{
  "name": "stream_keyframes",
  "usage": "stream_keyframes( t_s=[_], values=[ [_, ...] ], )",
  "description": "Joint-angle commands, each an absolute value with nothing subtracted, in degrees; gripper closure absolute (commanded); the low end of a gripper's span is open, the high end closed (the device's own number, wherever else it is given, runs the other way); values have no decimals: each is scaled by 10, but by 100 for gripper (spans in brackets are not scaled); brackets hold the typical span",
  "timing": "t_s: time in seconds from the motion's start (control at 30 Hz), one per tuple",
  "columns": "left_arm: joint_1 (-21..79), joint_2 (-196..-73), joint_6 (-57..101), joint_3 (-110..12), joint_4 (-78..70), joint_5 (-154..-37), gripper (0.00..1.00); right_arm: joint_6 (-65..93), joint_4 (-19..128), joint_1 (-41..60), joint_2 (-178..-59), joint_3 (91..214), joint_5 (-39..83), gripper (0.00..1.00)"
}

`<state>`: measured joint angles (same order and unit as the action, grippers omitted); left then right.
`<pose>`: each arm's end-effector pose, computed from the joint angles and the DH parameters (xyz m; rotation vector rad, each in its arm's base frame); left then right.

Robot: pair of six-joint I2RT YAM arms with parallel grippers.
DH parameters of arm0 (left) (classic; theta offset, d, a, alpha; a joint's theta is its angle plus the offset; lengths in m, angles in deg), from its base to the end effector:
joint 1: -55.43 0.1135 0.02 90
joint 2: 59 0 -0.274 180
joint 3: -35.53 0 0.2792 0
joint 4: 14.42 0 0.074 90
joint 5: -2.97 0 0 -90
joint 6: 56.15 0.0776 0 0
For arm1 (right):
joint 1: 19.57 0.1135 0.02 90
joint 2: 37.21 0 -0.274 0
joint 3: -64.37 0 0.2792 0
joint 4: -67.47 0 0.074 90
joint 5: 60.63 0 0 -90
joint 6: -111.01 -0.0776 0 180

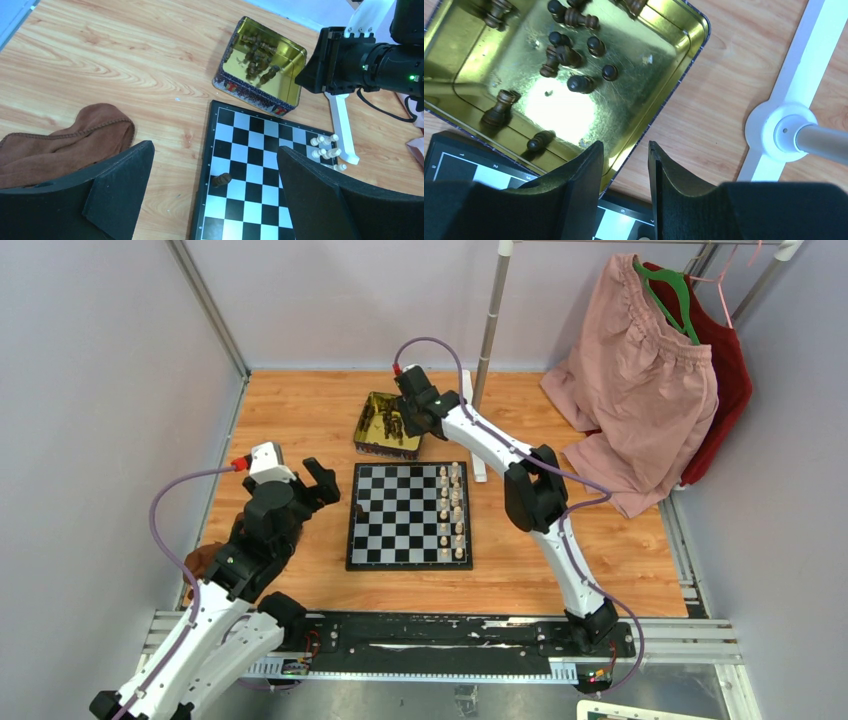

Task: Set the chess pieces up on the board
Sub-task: Pick up the storage box at the center of the board.

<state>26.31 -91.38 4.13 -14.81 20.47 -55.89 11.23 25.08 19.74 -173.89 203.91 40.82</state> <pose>0.1842 -0.0567 0.3054 -0.3790 1.7884 -0.2170 0.4848 0.3770 0.2199 -0.4711 2.2053 0.2356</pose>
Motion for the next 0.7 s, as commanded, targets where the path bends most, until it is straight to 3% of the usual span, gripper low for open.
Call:
stream_keyframes(
  t_s=[0.0,0.67],
  values=[
    [258,-916,51,-156,186,-549,0,89,225,190,-1738,2050,423,57],
    [258,-925,58,-144,177,-548,0,59,221,173,-1774,2044,407,58]
  ],
)
